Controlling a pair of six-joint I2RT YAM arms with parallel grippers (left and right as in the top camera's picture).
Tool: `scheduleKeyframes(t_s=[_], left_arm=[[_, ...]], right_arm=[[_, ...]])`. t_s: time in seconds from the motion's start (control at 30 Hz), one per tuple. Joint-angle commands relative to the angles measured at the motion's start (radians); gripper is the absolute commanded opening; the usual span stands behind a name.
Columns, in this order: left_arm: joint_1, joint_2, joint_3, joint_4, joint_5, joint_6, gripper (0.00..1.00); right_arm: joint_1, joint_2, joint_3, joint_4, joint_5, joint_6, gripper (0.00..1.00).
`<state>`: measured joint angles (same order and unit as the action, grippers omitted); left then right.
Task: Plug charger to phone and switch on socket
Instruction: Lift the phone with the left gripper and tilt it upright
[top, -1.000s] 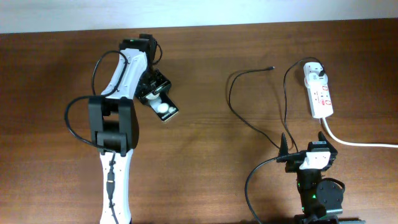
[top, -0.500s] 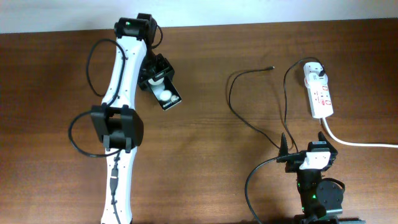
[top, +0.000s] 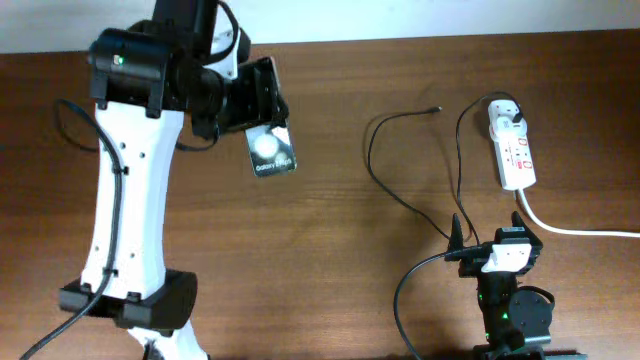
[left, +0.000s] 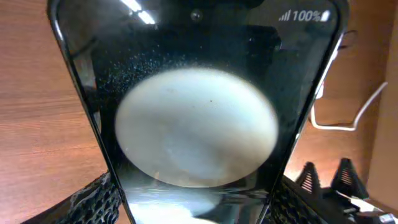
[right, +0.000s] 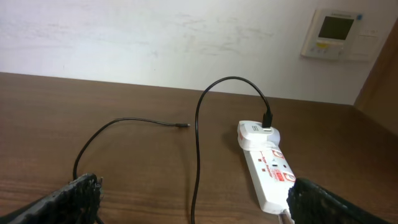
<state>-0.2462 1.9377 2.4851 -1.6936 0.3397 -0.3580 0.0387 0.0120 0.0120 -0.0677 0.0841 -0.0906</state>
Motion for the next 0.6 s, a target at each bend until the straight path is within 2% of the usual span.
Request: scheduleKeyframes(t_s=[0.0,0.07,0.2,0.3,0.37,0.5,0.57], left_arm=[[0.007,-0.158,-0.236,0.005,-0.082,0.016,0.62],[0.026,-0.235,-0.328,0.005,-0.161,0.015,0.62],[0.114,-0.452,-0.422,0.005,-0.167,0.016,0.62],[0.127,-0.640,-0.524,0.005,-0.203,0.014,0.63],[0.127,-0.744,-0.632,0.016,-0.207,-0.046,0.63],[0.127,-0.872,-0.922,0.183,-0.199,-0.175,0.64],[0.127,-0.866,-1.108,0.338,-0.068,-0.203,0.64]], right_arm=[[0.000,-0.005,-0.006,-0.007,-0.005,-0.006,0.99],[0.000,-0.005,-0.006,-0.007,-0.005,-0.006,0.99],[0.000,-0.005,-0.006,-0.007,-0.005,-0.006,0.99],[0.000,-0.005,-0.006,-0.007,-0.005,-0.006,0.99],[0.000,-0.005,-0.006,-0.007,-0.005,-0.006,0.99],[0.000,-0.005,-0.006,-0.007,-0.005,-0.006,0.99],[0.000,-0.005,-0.006,-0.007,-0.005,-0.006,0.99]])
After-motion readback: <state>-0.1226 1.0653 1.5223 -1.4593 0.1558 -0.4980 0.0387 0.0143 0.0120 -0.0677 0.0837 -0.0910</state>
